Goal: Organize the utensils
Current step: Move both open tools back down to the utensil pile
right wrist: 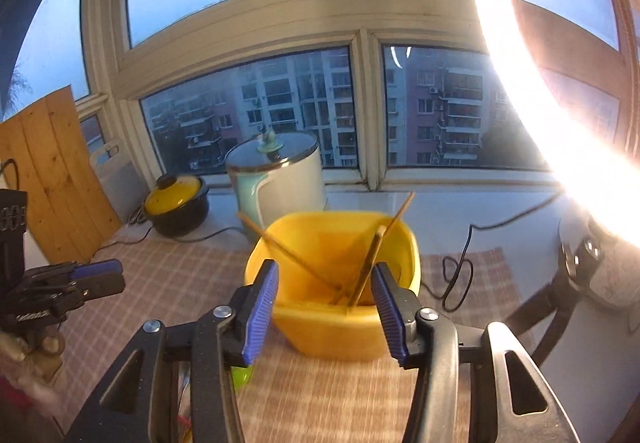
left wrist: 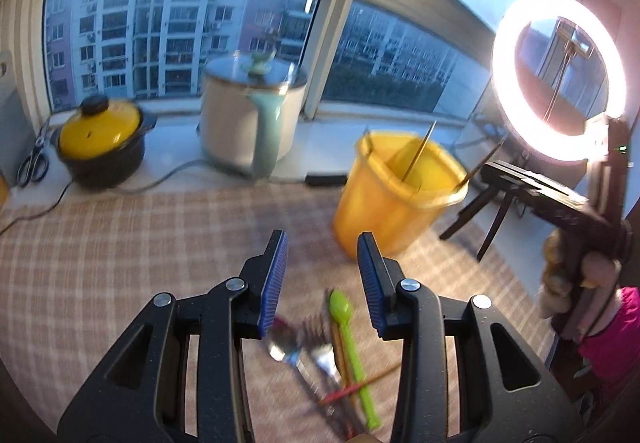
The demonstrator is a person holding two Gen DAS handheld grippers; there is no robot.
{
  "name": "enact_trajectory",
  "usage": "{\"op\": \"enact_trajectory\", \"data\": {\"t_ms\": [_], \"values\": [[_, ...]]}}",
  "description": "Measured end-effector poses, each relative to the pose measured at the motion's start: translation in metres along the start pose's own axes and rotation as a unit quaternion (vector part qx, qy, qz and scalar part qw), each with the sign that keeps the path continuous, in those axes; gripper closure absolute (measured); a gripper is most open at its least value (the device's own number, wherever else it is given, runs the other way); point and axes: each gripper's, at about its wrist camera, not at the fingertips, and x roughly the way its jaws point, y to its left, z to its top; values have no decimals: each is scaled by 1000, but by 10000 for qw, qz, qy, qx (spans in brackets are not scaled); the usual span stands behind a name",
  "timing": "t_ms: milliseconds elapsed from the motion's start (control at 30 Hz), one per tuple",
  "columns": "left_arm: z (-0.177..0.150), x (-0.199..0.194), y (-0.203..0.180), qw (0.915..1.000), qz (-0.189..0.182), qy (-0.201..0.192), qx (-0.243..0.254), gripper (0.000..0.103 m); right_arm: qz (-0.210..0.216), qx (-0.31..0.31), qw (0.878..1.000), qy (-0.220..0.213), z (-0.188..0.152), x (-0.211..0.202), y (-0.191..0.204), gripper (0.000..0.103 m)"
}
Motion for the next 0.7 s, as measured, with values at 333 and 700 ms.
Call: {"op": "enact_trajectory", "data": {"t_ms": [333, 700], "values": [[-52, 24, 22, 9961, 71, 816, -328, 67, 345, -117, 9975, 603, -50, -13, 13, 35], [-80, 39, 10, 9924, -85, 1219, -165, 67, 481, 194, 9879, 1461, -99, -8, 7, 33]]}}
